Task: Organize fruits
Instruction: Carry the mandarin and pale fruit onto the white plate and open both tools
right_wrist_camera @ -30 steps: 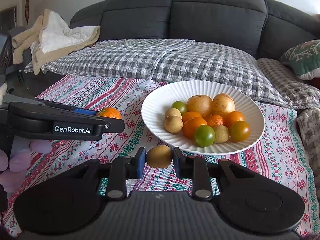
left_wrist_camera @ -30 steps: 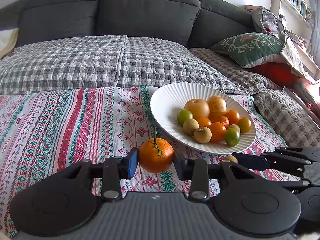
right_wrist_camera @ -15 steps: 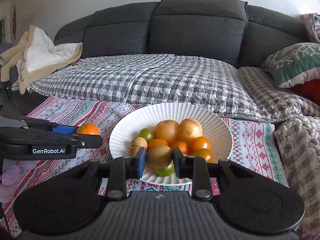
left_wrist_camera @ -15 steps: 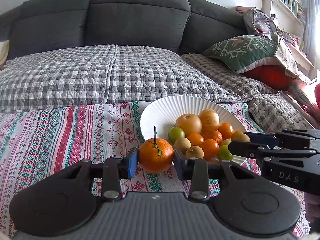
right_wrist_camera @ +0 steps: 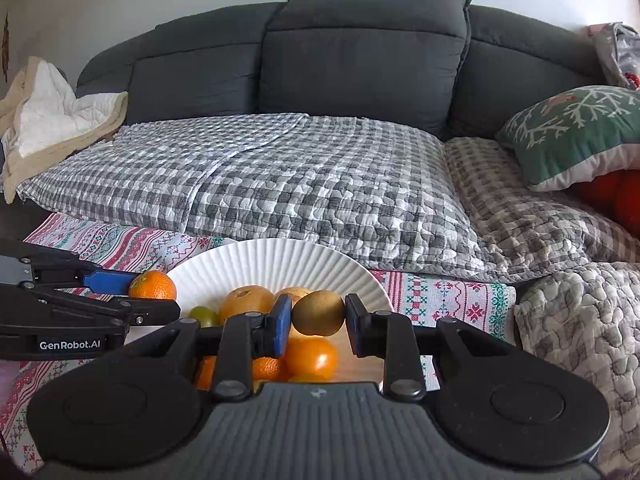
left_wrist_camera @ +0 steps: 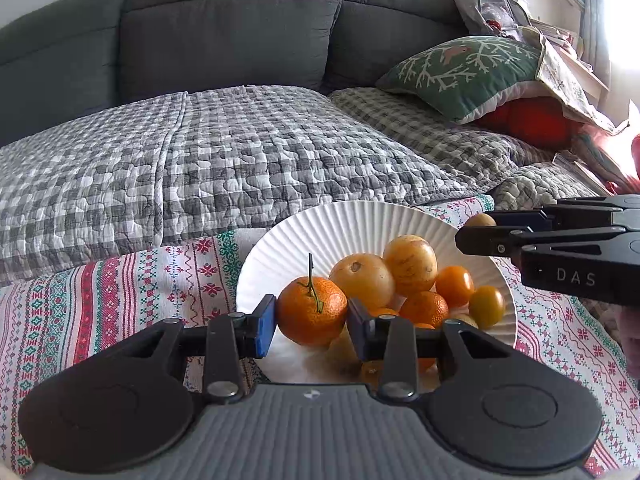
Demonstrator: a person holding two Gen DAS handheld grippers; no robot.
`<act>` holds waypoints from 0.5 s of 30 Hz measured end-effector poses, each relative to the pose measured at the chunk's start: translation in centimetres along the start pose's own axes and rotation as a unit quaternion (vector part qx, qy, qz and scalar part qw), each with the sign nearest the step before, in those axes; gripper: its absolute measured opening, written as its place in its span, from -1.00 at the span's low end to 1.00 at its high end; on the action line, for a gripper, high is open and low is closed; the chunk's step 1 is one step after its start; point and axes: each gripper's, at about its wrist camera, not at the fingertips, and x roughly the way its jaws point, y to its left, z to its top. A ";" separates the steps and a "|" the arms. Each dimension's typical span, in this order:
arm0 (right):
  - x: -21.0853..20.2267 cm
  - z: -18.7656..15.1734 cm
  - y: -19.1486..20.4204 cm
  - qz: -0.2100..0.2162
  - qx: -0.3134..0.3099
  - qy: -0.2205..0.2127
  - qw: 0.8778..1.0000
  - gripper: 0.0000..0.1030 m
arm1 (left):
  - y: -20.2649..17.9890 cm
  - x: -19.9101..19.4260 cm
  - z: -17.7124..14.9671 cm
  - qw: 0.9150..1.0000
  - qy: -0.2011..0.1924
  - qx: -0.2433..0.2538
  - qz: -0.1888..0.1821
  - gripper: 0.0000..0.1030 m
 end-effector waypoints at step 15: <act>6.4 3.9 1.1 0.033 -0.006 0.047 0.998 -0.49 | 0.3 3.6 1.8 1.000 0.016 0.014 -0.017 -0.42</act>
